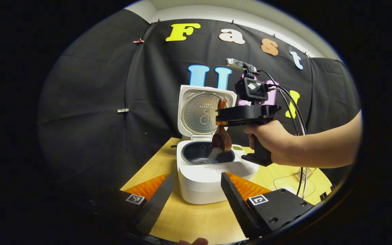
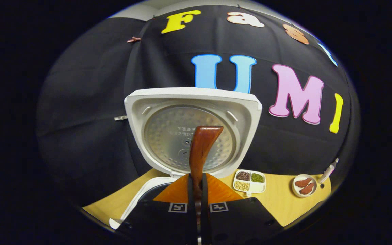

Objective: Close the left gripper, press the button to open the rice cooker; take a wooden spoon from the chopstick holder with the right hand, scoop a spoonful of rice and pour it into the rice cooker, then put the wooden spoon back into the chopstick holder.

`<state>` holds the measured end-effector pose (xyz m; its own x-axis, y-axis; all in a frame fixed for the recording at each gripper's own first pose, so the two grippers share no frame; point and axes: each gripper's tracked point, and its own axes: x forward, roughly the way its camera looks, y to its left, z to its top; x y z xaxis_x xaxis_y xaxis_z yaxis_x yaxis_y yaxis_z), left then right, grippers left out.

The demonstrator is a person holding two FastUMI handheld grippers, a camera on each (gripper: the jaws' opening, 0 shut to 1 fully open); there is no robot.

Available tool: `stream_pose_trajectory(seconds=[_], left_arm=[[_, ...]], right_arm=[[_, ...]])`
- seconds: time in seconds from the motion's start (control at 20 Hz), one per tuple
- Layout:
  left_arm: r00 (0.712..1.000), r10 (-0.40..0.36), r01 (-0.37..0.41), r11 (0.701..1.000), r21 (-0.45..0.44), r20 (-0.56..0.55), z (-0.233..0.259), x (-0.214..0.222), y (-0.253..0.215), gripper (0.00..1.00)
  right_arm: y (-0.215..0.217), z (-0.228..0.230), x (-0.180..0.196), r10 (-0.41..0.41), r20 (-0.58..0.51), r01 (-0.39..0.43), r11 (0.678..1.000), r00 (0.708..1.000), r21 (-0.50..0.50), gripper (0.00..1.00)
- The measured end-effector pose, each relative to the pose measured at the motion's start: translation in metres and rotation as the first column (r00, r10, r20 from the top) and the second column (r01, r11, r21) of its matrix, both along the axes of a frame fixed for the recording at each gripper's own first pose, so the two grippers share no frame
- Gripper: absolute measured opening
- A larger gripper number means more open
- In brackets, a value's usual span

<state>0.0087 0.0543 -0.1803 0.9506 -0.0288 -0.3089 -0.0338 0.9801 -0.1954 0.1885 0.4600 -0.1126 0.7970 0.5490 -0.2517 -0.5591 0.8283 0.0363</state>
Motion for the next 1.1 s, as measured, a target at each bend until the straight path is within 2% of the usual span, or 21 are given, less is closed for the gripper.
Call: stream_pose_trajectory(seconds=[0.15, 0.35, 0.55, 0.75, 0.85, 0.95, 1.1], left_arm=[[1.0, 0.004, -0.004, 1.0, -0.006, -0.002, -0.001, -0.002, 0.0, 0.95], [1.0, 0.002, -0.002, 1.0, -0.014, -0.002, -0.001, -0.003, -0.002, 0.95], [1.0, -0.008, 0.008, 1.0, -0.025, 0.005, 0.003, -0.005, -0.005, 0.95], [1.0, -0.01, 0.01, 1.0, -0.024, 0.003, 0.0, -0.007, -0.008, 0.94], [1.0, -0.009, 0.009, 1.0, -0.021, 0.004, 0.001, -0.009, -0.007, 0.95], [1.0, -0.007, 0.007, 1.0, -0.019, 0.002, 0.001, -0.01, -0.006, 0.96], [1.0, -0.006, 0.006, 1.0, -0.014, 0.005, 0.003, -0.013, -0.006, 0.95]], right_arm=[[0.014, 0.004, -0.013, 0.095, 0.082, -0.087, 0.991, 0.992, -0.098, 0.09], [0.027, 0.012, -0.025, 0.208, 0.188, -0.163, 0.96, 0.96, -0.229, 0.09], [0.027, 0.013, -0.028, 0.29, 0.259, -0.197, 0.923, 0.921, -0.332, 0.09], [0.027, 0.015, -0.029, 0.344, 0.313, -0.188, 0.879, 0.885, -0.438, 0.09], [0.026, 0.014, -0.03, 0.339, 0.294, -0.194, 0.882, 0.894, -0.429, 0.09], [0.024, 0.011, -0.027, 0.288, 0.234, -0.198, 0.917, 0.929, -0.345, 0.09], [0.017, 0.009, -0.027, 0.157, 0.102, -0.138, 0.976, 0.982, -0.166, 0.09]])
